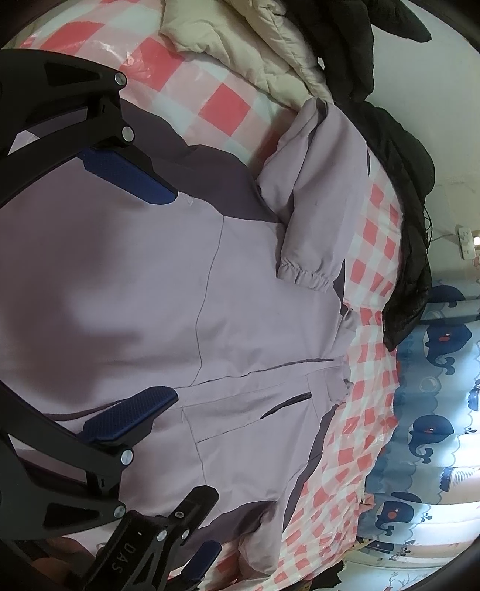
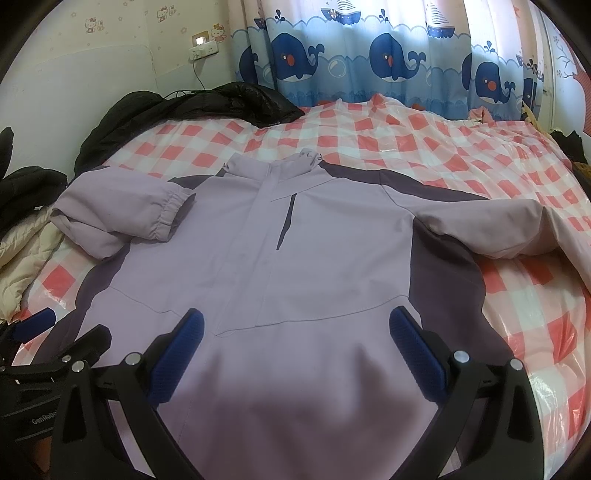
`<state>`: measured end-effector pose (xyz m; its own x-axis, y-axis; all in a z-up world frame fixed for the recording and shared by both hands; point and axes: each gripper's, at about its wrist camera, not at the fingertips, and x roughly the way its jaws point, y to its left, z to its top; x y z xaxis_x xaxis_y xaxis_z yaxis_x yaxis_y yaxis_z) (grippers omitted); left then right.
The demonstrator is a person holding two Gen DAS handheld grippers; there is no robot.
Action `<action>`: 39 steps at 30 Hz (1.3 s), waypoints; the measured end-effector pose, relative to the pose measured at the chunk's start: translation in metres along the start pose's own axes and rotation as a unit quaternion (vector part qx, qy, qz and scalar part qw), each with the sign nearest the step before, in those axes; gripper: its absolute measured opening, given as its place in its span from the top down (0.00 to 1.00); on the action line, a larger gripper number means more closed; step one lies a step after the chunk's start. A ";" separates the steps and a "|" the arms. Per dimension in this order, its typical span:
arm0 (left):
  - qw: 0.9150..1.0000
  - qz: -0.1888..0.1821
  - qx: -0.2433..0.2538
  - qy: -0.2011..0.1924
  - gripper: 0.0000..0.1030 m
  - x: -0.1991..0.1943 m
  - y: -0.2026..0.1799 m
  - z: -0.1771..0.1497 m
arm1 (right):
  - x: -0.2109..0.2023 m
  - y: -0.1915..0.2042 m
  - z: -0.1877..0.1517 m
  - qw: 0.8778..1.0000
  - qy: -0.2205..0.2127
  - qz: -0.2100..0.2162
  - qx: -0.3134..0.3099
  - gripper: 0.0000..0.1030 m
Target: Fold large clothes
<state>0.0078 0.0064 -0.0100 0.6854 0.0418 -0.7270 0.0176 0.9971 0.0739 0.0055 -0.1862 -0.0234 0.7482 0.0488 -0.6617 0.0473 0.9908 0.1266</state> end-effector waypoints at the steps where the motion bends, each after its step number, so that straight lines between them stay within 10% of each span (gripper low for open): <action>1: 1.000 0.000 0.001 0.000 0.08 0.000 0.000 0.000 | 0.000 0.000 0.000 1.000 0.000 0.000 0.000 0.06; 39: 1.000 0.003 0.001 0.005 0.08 0.004 -0.003 0.000 | 0.003 0.000 -0.002 1.000 0.003 0.002 0.003 0.06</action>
<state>0.0103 0.0038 -0.0129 0.6785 0.0479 -0.7330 0.0159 0.9967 0.0798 0.0063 -0.1859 -0.0265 0.7442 0.0531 -0.6659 0.0485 0.9899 0.1331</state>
